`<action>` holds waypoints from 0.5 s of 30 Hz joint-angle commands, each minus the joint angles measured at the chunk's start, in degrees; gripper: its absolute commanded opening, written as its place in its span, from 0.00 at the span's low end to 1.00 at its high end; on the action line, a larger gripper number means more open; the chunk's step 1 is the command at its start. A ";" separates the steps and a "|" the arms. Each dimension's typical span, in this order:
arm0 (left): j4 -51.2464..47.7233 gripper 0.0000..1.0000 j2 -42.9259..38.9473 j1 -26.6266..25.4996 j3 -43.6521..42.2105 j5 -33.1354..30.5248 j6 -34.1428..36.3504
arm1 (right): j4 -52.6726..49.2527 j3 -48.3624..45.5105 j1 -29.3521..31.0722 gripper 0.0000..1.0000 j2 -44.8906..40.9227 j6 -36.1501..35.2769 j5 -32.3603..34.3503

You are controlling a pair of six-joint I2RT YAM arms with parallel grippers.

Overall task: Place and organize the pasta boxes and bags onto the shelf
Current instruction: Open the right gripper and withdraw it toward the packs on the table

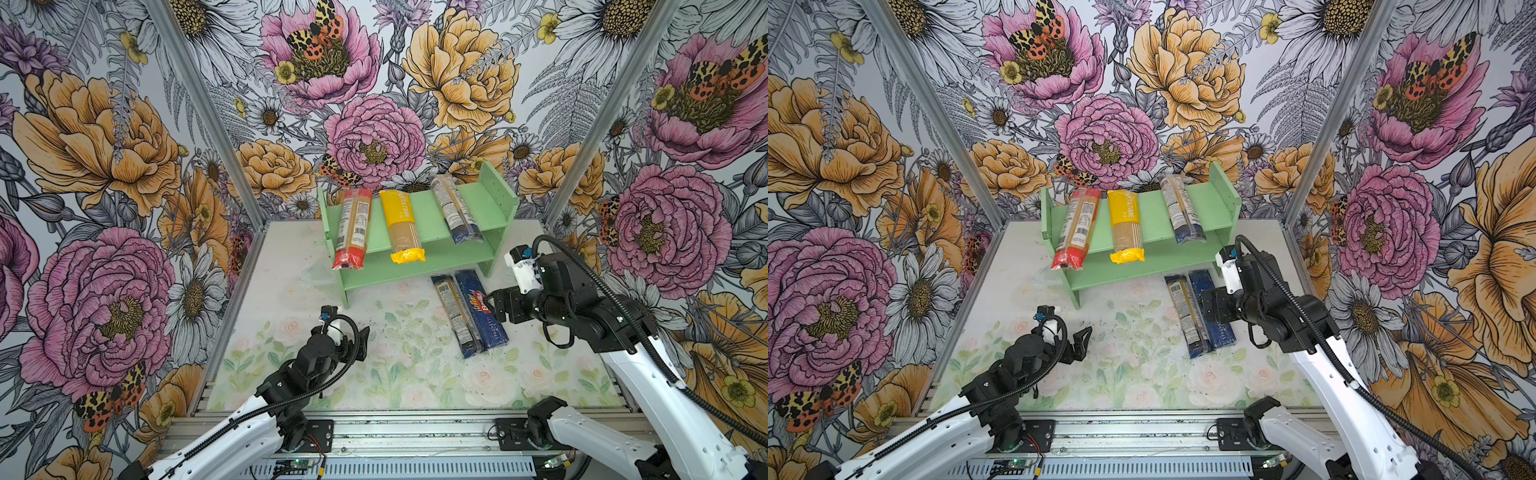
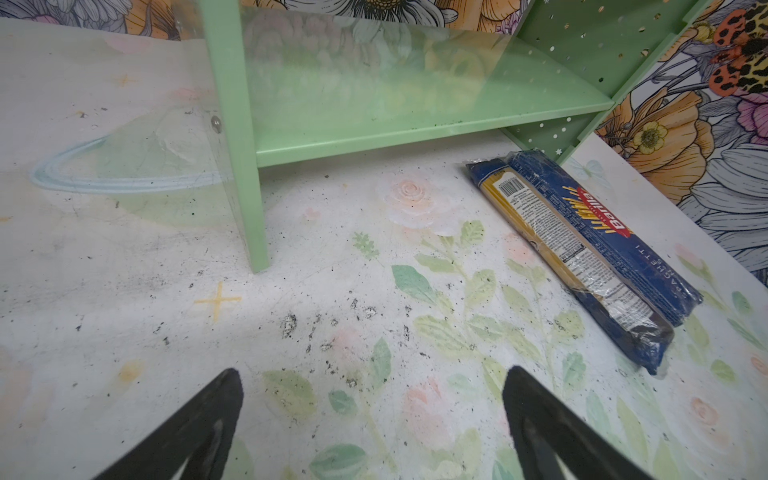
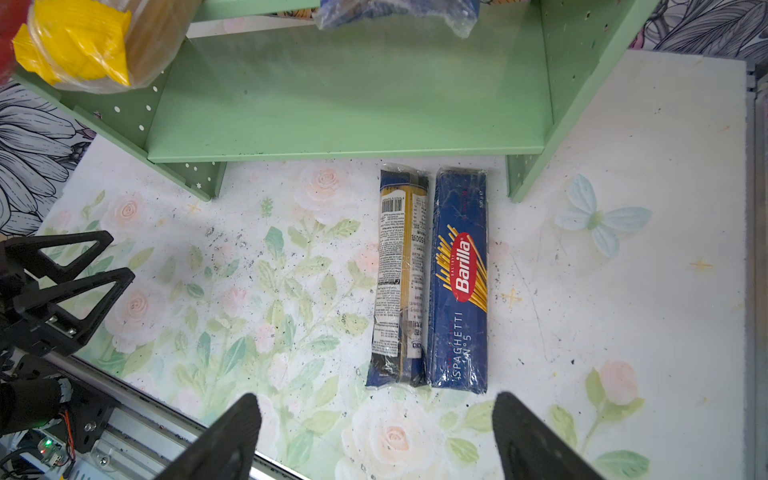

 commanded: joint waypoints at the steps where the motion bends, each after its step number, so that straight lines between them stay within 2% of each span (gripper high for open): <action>1: 0.77 0.99 -0.02 0.49 0.13 1.10 -0.08 | 1.39 -0.03 0.56 0.89 0.11 0.79 -0.24; 7: 0.84 0.99 -0.06 0.49 0.13 1.10 -0.08 | 2.89 -4.91 0.77 0.90 1.12 1.83 -0.39; 15: 0.86 0.99 -0.04 0.49 0.10 1.17 -0.03 | 11.25 -17.00 2.33 0.91 -0.18 4.89 -2.25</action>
